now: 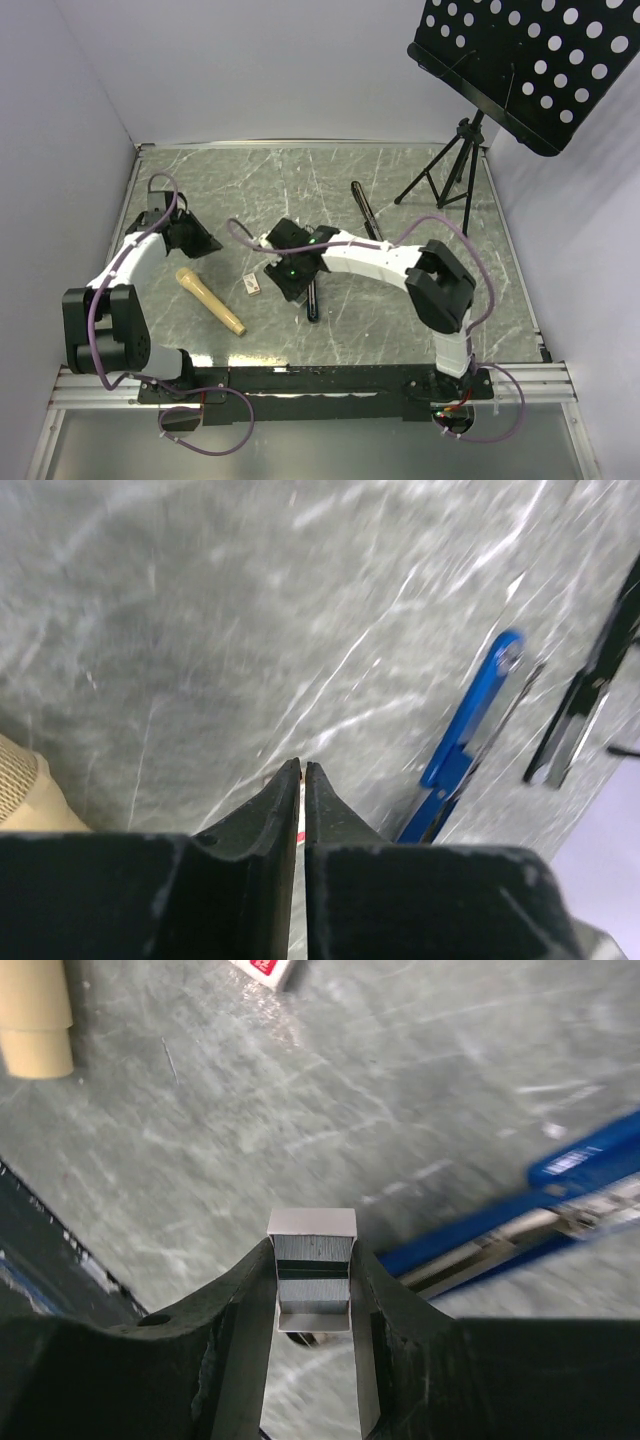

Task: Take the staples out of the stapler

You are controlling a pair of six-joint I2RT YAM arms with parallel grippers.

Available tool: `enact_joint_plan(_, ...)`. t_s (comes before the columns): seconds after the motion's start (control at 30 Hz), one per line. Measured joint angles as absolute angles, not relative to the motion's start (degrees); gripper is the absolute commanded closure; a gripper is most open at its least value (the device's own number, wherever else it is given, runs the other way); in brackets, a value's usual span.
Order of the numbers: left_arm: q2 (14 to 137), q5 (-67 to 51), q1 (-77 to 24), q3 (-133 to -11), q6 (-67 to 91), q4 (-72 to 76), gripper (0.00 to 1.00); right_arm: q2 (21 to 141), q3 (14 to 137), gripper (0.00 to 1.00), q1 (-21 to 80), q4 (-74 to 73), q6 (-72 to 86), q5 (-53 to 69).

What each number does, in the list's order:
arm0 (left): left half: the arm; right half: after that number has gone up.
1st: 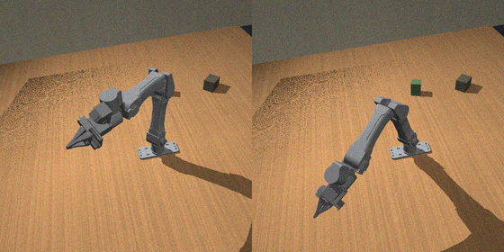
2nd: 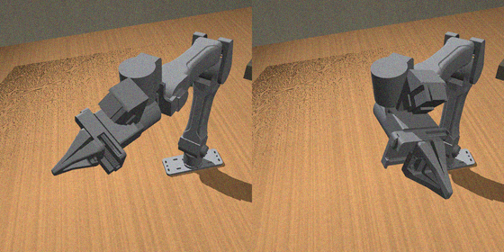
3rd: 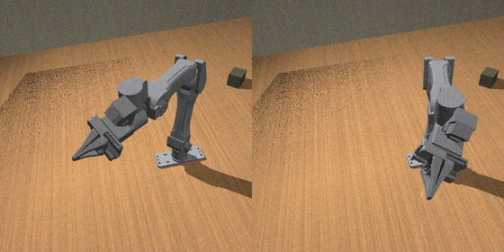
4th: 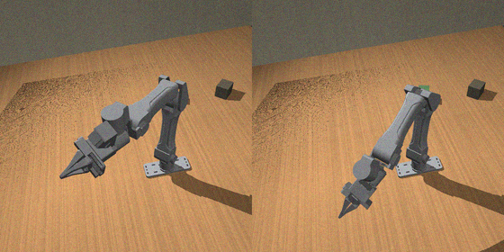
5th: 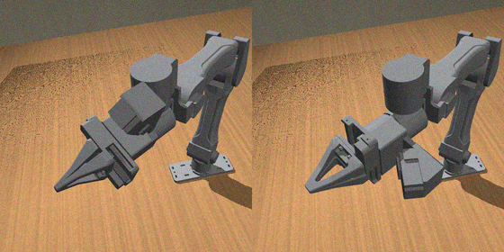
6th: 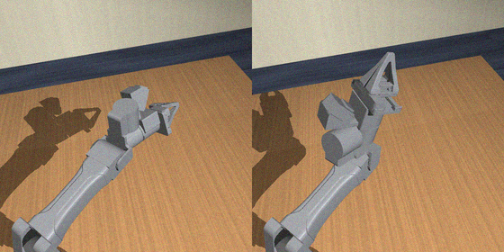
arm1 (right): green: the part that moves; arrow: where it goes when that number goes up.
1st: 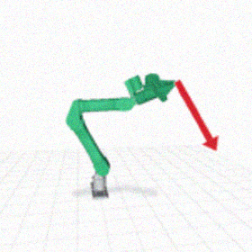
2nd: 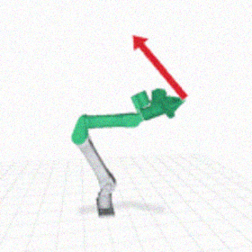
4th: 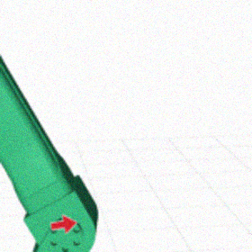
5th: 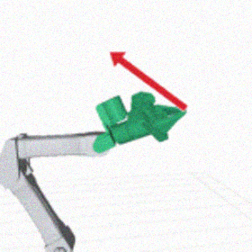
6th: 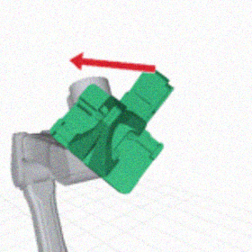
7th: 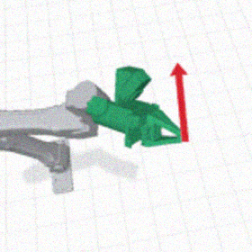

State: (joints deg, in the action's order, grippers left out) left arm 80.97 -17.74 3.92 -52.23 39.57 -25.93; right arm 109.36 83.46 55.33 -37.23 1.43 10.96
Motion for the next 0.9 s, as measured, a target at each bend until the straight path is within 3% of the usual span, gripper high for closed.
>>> enact_joint_plan(0.2,82.30,-20.78,3.70,-48.95,38.24,-25.93,0.91,112.64,83.90,0.64,57.08,-35.07,6.28,8.75)
enact_joint_plan(0.37,84.36,-21.98,3.70,-48.75,38.02,-25.82,0.82,114.34,84.64,0.61,57.14,-33.15,8.60,6.52)
enact_joint_plan(0.47,85.14,-22.20,3.68,-48.75,37.87,-25.85,0.77,115.44,84.86,0.55,57.25,-32.62,9.65,5.45)
enact_joint_plan(0.5,85.25,-22.17,3.68,-48.77,37.69,-25.93,0.73,115.83,84.88,0.50,57.30,-32.32,10.00,5.26)
enact_joint_plan(0.53,85.25,-22.02,3.68,-48.80,37.54,-26.00,0.56,116.25,84.88,0.46,57.39,-32.14,10.28,4.99)
enact_joint_plan(0.6,85.23,-20.86,3.68,-49.30,37.30,-26.37,0.42,116.79,84.88,0.36,57.56,-32.05,10.85,4.54)
enact_joint_plan(0.63,85.17,-19.94,3.66,-49.82,37.50,-26.61,0.40,116.86,84.93,0.34,57.63,-32.08,10.96,4.45)
enact_joint_plan(0.77,82.56,-16.40,3.92,-50.76,37.93,-27.07,0.41,116.88,87.13,0.28,57.63,-32.49,11.42,3.73)
enact_joint_plan(0.9,79.53,-15.46,4.23,-50.83,37.95,-27.22,0.56,116.36,88.99,0.28,57.60,-31.92,12.16,2.37)
